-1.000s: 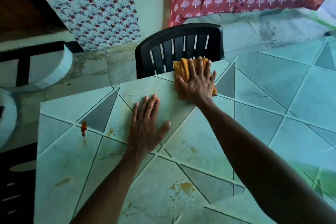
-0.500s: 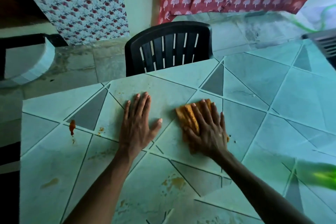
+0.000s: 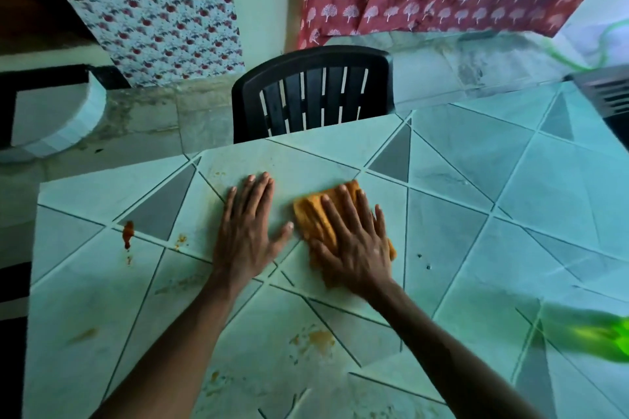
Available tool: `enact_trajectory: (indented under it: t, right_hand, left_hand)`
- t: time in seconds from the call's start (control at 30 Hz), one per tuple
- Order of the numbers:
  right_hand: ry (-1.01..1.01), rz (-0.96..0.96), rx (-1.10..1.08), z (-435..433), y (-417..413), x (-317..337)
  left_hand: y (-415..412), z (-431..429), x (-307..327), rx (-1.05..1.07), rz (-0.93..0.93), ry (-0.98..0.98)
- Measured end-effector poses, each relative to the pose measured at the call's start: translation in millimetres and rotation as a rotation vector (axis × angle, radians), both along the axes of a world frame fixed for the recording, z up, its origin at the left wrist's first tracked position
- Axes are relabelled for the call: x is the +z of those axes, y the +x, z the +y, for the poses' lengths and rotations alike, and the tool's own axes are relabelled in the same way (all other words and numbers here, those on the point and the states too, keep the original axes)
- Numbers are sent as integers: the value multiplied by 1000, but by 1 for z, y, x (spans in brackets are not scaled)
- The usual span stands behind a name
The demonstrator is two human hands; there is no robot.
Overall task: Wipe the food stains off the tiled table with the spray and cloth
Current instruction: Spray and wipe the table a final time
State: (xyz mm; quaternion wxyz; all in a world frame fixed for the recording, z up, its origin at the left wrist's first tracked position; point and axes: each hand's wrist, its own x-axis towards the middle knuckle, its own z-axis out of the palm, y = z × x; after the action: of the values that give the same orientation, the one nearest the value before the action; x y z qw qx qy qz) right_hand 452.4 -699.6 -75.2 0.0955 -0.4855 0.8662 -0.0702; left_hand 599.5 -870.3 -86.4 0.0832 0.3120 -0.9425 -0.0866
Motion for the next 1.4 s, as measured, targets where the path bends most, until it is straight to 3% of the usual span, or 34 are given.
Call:
enact_trajectory:
  t: [0.13,0.3,0.43,0.6,0.8,1.0,1.13,1.27,1.4]
  right_hand:
    - [26,-16,1,37,-3,0]
    - [46,-28,-253,-87,-63,-11]
    - [30,-17,-188,-164,-59,-12]
    - [-6,31,-6,-89,-17,-12]
    - [87,16,95,35,5,1]
    - [53,-55,-299,-111,-58,-4]
    - [86,-4,-129,-167,-39,-6]
    - [52,-4,71,-104,9,-5]
    - [33,6,201,13,56,3]
  left_hand:
    - [0,0,-1,13,7,7]
    - [0,-2,-9,9,80,9]
    - [2,-5,-13,39,117,45]
    - [5,-3,-7,32,101,71]
    - [3,-3,-7,25,104,54]
    - [4,-4,-12,-1,149,63]
    - [7,-5,-12,80,363,171]
    - [16,-9,-9,280,537,206]
    - [28,-26,1,276,325,164]
